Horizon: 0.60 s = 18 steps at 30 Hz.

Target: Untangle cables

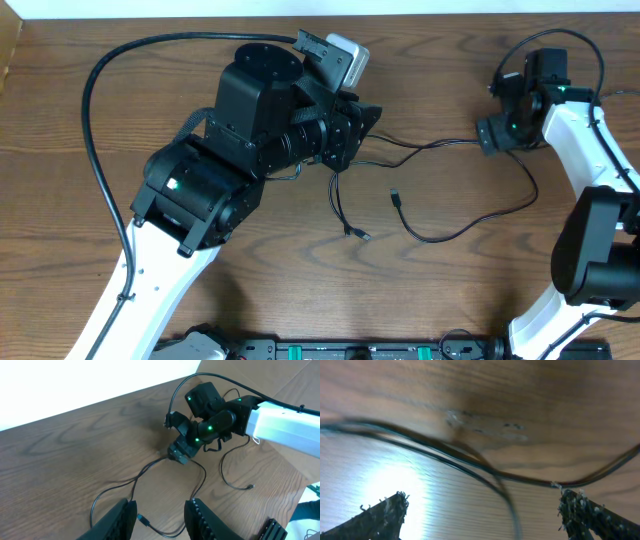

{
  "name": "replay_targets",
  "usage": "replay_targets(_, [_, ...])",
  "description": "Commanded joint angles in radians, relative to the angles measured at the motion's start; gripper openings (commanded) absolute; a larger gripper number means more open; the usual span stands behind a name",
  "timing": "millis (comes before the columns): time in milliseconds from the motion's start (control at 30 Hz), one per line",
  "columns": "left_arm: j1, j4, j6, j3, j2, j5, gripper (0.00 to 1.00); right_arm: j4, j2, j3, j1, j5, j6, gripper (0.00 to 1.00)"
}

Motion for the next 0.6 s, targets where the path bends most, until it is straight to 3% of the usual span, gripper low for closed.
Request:
replay_targets(0, [0.002, 0.003, 0.012, 0.014, 0.004, -0.011, 0.38, 0.018, 0.009, -0.009, -0.009, 0.030, -0.419, 0.97])
replay_targets(67, [0.002, 0.003, 0.012, 0.014, 0.004, -0.011, 0.39, 0.083, 0.009, -0.027, -0.013, -0.002, -0.533, 0.97])
replay_targets(100, [0.002, 0.007, 0.011, 0.014, 0.004, -0.011, 0.40, 0.131, 0.009, -0.036, -0.013, -0.028, -0.544, 0.88])
replay_targets(167, [0.002, 0.019, 0.003, 0.014, 0.004, -0.011, 0.40, 0.135, 0.009, -0.037, -0.014, -0.038, -0.544, 0.83])
replay_targets(400, [0.002, 0.056, -0.023, 0.014, 0.004, -0.014, 0.40, 0.163, 0.009, -0.103, -0.043, -0.038, -0.574, 0.90])
replay_targets(567, [0.002, 0.057, -0.026, 0.014, 0.004, -0.014, 0.40, 0.245, 0.009, -0.166, -0.050, -0.038, -0.573, 0.70])
